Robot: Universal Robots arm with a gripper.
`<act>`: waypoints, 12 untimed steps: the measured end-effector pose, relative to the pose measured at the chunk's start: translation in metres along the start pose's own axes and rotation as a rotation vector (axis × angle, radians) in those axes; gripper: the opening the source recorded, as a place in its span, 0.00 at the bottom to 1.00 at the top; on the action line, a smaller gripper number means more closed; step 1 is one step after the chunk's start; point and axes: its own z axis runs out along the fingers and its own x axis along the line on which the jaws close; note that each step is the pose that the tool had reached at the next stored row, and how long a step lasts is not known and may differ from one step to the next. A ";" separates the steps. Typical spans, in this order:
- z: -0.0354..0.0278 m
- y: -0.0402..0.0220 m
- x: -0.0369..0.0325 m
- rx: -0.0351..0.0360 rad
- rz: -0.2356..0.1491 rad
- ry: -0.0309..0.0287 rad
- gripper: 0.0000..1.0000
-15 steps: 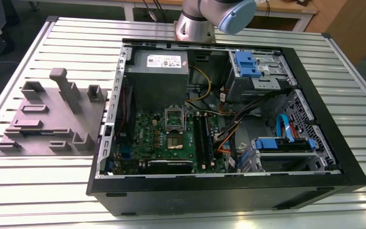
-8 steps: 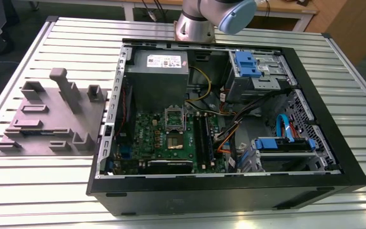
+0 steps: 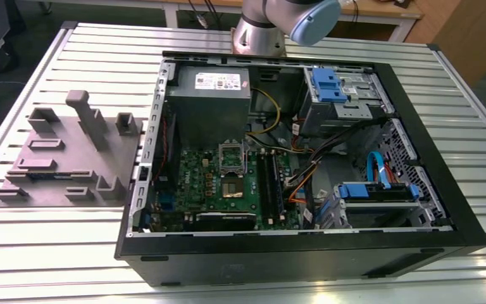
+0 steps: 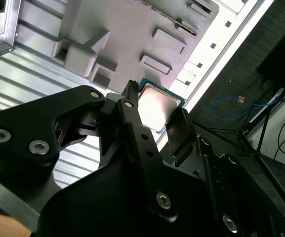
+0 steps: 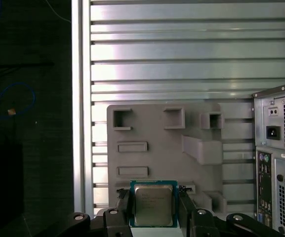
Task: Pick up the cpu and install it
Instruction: 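Pick up the cpu and move it towards the insertion slot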
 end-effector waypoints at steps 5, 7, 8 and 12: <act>0.0000 0.0000 -0.0014 0.0000 0.000 -0.0001 0.47; 0.0000 0.0001 -0.0020 0.0000 0.000 -0.0001 0.47; 0.0000 0.0001 -0.0023 0.0000 0.000 0.0000 0.47; 0.0000 0.0001 -0.0035 0.0000 0.000 -0.0001 0.47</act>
